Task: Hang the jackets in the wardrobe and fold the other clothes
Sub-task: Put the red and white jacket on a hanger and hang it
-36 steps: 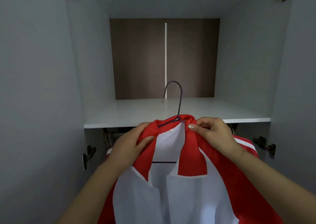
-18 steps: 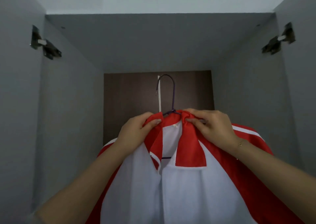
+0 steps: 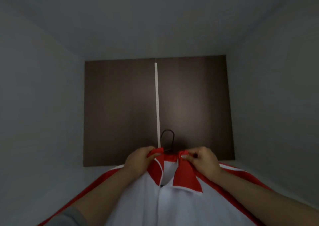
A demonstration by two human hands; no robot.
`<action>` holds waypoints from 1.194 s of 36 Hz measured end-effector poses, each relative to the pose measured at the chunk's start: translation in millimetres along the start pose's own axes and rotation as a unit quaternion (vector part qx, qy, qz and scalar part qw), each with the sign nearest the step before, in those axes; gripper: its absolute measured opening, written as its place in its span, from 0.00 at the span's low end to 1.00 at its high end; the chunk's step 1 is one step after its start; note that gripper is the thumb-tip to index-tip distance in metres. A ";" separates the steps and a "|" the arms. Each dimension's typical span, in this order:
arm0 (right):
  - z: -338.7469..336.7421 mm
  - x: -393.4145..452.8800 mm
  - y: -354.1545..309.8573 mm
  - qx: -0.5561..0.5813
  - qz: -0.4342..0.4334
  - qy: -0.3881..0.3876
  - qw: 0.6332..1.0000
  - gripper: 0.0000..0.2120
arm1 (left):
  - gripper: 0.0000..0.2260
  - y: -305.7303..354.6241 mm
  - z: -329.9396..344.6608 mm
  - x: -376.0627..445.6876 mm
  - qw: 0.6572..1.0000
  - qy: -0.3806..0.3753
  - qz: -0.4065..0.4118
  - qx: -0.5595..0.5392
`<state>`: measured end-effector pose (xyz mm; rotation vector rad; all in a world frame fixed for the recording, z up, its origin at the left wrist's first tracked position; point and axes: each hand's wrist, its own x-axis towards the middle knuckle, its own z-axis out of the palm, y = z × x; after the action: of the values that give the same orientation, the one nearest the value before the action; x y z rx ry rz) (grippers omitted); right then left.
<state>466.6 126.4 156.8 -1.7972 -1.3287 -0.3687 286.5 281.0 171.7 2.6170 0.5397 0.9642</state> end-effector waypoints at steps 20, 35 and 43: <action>54.9 23.0 19.5 0.033 0.068 -0.261 0.962 0.01 | 0.08 -57.5 40.5 -2.2 0.990 -0.013 -0.106 -0.089; -14.6 -16.7 -66.9 -0.091 0.086 -0.457 0.881 0.29 | 0.20 -3.3 -45.5 -47.6 0.954 -0.185 -0.210 -0.111; -52.1 -90.4 -112.6 -0.019 0.065 -0.330 0.942 0.15 | 0.03 42.4 -69.7 -128.2 0.967 -0.149 -0.122 -0.169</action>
<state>343.7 37.4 179.0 -2.1224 -1.6339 0.3187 159.9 197.0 168.4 2.2653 0.5482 0.5198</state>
